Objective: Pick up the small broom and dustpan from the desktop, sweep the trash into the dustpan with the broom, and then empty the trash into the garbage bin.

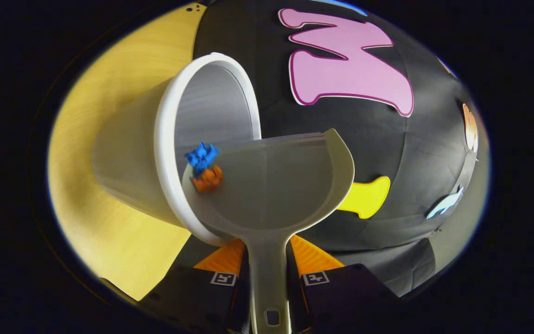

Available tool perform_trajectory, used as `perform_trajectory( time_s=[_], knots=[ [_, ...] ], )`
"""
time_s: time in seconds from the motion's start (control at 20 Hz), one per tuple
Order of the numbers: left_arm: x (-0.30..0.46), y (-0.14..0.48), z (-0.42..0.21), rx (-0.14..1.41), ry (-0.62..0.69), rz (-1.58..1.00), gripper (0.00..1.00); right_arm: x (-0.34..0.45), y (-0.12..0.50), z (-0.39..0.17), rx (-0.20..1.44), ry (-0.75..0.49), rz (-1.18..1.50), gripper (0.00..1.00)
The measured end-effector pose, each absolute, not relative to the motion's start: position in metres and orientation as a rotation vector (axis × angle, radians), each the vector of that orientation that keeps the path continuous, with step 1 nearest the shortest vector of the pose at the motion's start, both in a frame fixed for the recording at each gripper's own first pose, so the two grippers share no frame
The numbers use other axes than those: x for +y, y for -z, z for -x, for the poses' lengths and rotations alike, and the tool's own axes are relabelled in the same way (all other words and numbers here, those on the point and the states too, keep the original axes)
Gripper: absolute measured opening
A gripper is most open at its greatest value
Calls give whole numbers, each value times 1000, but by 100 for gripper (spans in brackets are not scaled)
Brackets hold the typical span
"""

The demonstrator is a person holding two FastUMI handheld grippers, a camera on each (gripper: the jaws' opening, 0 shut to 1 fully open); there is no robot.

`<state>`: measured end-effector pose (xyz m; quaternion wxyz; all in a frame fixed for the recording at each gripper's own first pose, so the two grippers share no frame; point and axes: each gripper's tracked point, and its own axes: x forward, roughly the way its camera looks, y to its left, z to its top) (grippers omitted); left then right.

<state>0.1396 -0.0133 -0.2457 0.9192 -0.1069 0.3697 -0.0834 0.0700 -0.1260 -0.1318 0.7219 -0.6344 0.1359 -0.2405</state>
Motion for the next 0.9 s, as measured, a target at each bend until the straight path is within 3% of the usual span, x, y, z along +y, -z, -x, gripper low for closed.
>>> perform_trajectory(
  time_s=[0.25,0.35,0.75,0.9],
  knots=[
    [-22,249,-140,758,175,206,26,-127,133,-69,316,512,1403,41],
    [-24,247,-140,752,173,201,26,-127,133,-68,327,494,1354,36],
    [-25,242,-137,736,156,213,26,-127,116,-57,324,472,1019,40],
    [-25,239,-134,729,155,215,26,-127,94,-45,287,488,878,37]
  ],
)
